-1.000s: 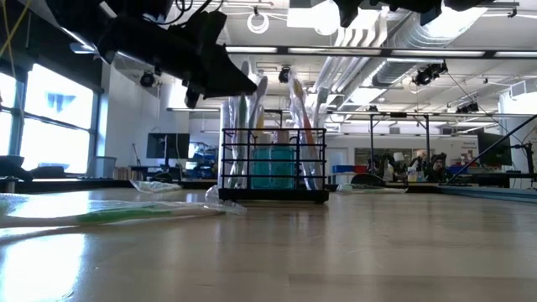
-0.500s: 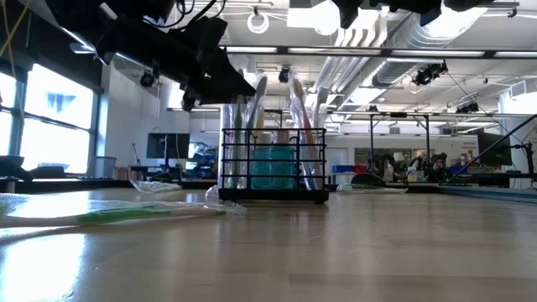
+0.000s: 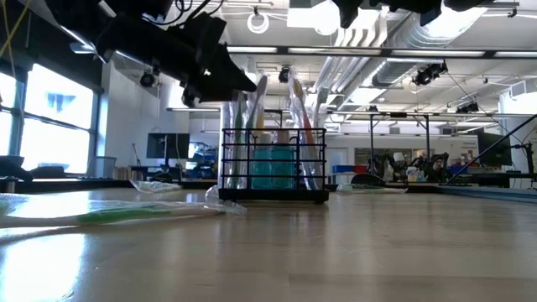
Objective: Pick & Place toothbrushing station
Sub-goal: Put the green toothbrush into the left section wire organizer
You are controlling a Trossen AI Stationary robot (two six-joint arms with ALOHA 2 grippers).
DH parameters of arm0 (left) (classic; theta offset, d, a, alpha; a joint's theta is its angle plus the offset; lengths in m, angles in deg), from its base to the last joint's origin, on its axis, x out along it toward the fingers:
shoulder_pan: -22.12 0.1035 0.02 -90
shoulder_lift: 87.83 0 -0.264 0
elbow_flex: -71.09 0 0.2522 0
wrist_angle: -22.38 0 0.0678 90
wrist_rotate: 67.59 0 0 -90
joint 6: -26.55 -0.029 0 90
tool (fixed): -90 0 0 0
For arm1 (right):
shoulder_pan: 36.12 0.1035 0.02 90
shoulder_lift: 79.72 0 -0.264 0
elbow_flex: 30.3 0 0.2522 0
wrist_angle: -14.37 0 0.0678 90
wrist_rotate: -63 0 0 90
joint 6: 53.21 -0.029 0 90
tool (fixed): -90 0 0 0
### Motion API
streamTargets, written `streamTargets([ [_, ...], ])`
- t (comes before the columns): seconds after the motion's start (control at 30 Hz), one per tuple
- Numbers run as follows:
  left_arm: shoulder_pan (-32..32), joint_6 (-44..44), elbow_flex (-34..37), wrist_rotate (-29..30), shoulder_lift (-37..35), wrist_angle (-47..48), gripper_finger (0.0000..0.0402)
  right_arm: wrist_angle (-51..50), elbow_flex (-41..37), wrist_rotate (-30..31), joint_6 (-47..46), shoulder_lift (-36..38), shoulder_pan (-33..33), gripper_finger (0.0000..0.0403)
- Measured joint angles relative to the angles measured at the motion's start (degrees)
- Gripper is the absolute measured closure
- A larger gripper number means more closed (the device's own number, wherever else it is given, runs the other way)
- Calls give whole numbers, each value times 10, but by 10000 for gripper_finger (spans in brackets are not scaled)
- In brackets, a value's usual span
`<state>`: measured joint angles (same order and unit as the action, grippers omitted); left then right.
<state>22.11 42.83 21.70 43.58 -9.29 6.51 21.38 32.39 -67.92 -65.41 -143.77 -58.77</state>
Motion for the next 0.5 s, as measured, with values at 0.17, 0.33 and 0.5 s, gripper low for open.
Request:
streamTargets([
  [0.17,0,-47,0,0,-17,-3,223,0,0,0,0,0,0,114],
  [0.33,0,-74,0,0,-37,-7,223,0,0,0,0,0,0,114],
  [0.5,0,-113,0,0,-55,-8,223,0,0,1,0,0,0,114],
])
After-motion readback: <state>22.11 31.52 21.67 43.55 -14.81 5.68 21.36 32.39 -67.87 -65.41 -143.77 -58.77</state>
